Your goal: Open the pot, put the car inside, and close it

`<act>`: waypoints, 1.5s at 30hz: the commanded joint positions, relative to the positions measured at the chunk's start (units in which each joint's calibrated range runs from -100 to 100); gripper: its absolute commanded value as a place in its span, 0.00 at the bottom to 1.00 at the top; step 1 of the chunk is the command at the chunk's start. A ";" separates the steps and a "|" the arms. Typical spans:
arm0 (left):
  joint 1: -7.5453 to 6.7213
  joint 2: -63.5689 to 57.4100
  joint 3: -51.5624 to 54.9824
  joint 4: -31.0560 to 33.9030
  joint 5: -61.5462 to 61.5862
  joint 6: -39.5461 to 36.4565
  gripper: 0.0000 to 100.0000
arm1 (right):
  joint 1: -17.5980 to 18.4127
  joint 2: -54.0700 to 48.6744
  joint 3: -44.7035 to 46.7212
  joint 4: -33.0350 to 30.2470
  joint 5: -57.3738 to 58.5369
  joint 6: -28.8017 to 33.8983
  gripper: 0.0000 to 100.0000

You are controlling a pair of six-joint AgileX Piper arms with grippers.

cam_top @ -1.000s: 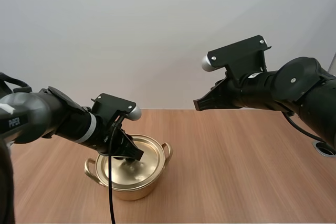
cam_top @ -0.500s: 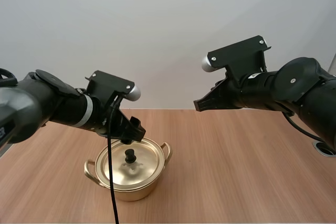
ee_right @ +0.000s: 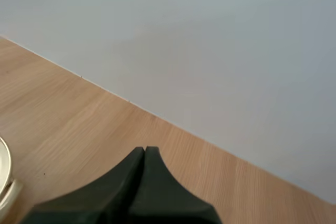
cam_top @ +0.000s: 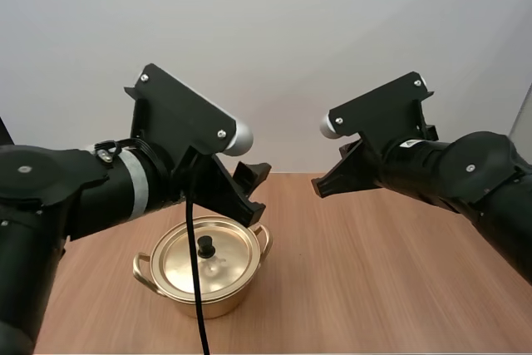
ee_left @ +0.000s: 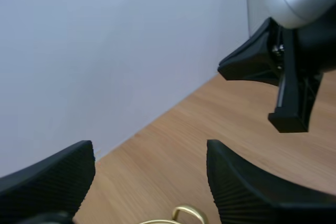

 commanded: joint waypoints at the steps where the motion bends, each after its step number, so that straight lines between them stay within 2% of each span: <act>1: 1.04 -30.30 0.57 7.82 -16.15 -23.79 0.99 | -0.04 -1.87 -0.01 -0.56 -0.19 -0.12 0.00; 3: 1.11 -30.62 1.87 15.50 -28.89 -33.91 0.99 | -0.04 -2.57 -0.01 -1.29 -0.19 -0.12 0.00; 5: -0.60 -30.26 4.23 24.91 -37.26 -42.67 0.99 | -0.04 -3.70 0.13 -2.69 -0.02 0.22 0.00; 6: -1.80 -30.22 5.61 28.50 -39.82 -44.50 0.99 | -0.12 -4.62 0.50 -3.02 -0.02 0.22 0.00; 7: -3.59 -30.22 7.52 33.07 -39.99 -45.06 0.99 | -0.40 -5.75 1.05 -3.13 -0.02 0.22 0.00; 10: -9.62 -30.62 14.64 45.93 -39.57 -45.85 0.99 | -3.26 -9.22 3.16 -2.56 0.96 0.22 0.00; 12: -11.64 -30.62 19.48 52.28 -44.41 -49.46 0.99 | -5.42 -11.71 5.37 -2.22 1.10 0.22 0.00; 13: -12.10 -30.62 21.62 54.72 -48.38 -52.27 0.99 | -6.22 -12.74 6.26 -2.22 1.57 0.22 0.00; 17: -12.22 -30.62 28.86 61.19 -59.45 -64.05 0.99 | -8.06 -16.25 10.73 -2.22 1.57 2.15 0.00; 21: -12.22 -30.62 32.89 63.47 -58.52 -70.17 0.99 | -8.32 -16.38 14.53 -2.50 0.19 8.51 0.00; 24: -12.14 -30.62 34.43 63.75 -53.80 -71.58 0.99 | -8.32 -16.38 17.89 -6.34 0.19 15.00 0.00; 28: -11.99 -30.62 34.78 66.54 -50.12 -75.13 0.99 | -8.32 -16.38 23.47 -8.26 -6.28 15.74 0.00; 32: -11.74 -30.62 34.78 71.77 -49.94 -82.42 0.99 | -8.32 -16.38 28.88 -8.39 -15.12 15.74 0.00; 38: -11.50 -30.62 34.78 72.43 -50.67 -82.83 0.99 | -8.25 -16.38 34.26 -8.50 -20.93 15.74 0.00; 45: -11.50 -30.62 34.78 72.43 -50.67 -82.83 0.99 | -8.25 -16.38 34.26 -7.75 -14.01 15.78 0.00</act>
